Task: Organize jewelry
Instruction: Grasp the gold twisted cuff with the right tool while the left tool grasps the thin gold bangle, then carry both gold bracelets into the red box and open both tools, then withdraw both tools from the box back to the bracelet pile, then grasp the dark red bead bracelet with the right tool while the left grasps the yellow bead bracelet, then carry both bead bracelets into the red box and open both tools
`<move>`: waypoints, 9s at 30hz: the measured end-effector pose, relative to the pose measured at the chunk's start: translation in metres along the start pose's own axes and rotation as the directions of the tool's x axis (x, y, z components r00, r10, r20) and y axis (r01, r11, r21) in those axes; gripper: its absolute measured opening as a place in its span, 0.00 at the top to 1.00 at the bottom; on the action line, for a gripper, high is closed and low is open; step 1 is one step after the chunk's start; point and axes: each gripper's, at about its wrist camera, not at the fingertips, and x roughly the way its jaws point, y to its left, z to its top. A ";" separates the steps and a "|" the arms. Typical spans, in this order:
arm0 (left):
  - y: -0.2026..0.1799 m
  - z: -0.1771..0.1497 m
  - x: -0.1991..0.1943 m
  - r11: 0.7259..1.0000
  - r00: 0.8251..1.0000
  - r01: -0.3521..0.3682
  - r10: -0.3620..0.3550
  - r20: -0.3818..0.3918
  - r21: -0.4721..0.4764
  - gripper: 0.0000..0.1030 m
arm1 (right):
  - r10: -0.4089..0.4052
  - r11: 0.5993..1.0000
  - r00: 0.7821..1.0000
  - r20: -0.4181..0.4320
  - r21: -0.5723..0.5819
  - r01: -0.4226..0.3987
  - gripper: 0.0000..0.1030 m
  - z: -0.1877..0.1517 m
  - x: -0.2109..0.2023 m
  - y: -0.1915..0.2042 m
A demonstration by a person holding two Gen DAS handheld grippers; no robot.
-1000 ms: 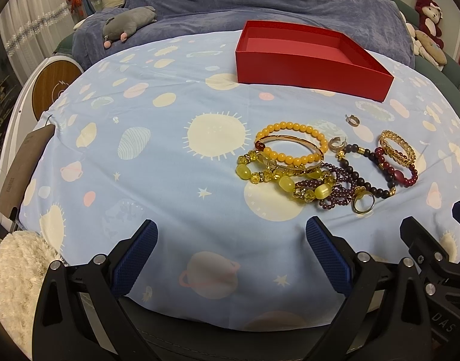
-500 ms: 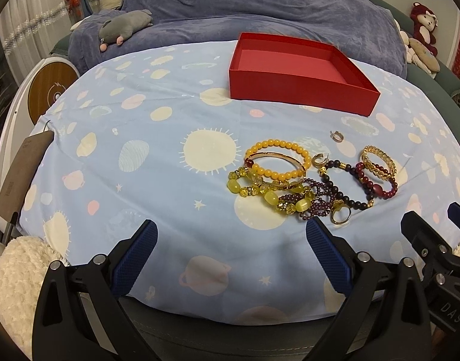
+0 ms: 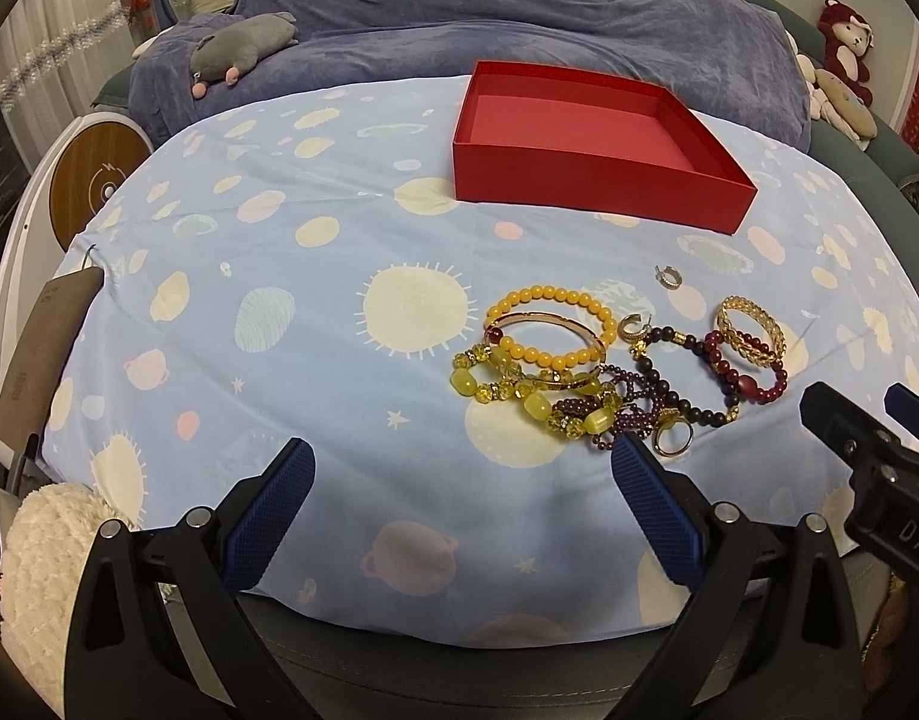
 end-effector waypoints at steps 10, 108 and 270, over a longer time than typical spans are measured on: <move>0.012 0.010 0.013 1.000 1.000 -0.012 0.012 -0.011 -0.009 0.08 | 0.007 1.000 0.999 -0.039 0.004 -0.006 0.09 0.034 0.049 0.006; -0.053 0.320 0.210 0.989 0.991 0.135 -0.137 0.015 0.057 0.29 | 0.053 0.997 0.999 -0.006 -0.061 -0.054 0.38 0.298 0.207 0.019; -0.036 0.238 0.062 0.936 0.931 0.351 -0.351 0.102 0.020 0.93 | 0.222 0.974 0.971 0.087 0.023 -0.225 0.93 0.221 0.063 0.010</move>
